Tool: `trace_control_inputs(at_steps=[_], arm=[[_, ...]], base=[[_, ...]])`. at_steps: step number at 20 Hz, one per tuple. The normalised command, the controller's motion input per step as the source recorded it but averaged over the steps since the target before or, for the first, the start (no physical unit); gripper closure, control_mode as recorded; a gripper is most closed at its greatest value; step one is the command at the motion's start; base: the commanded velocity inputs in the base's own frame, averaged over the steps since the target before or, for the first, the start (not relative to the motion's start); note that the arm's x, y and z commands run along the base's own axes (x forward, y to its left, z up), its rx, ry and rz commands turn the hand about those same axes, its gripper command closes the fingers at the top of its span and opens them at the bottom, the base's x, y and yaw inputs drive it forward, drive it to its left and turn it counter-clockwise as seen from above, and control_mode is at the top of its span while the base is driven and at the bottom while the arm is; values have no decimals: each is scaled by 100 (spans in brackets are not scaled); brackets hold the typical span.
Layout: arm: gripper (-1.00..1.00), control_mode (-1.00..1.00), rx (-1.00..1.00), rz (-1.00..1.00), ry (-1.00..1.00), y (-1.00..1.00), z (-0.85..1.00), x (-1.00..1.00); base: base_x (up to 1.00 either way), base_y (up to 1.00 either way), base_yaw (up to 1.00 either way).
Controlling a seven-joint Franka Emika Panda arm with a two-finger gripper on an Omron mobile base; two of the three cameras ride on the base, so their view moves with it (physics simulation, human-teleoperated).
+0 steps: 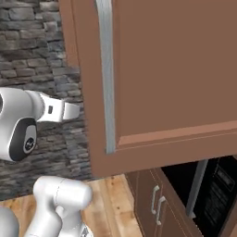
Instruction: Take 2 condiments from the cabinet and move them on the counter near the stove.Make sure the condiments are lined up with each other, next to each other.
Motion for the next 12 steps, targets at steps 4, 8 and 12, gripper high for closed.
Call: trace_control_inputs(at_steps=[4, 8, 12], arm=[[-100, 100, 0, 0, 0, 0, 0, 0], [-100, 100, 0, 0, 0, 0, 0, 0], [-100, 100, 0, 0, 0, 0, 0, 0]], base=[[13, -2, -34], [0, -7, -53], [25, 0, -42]])
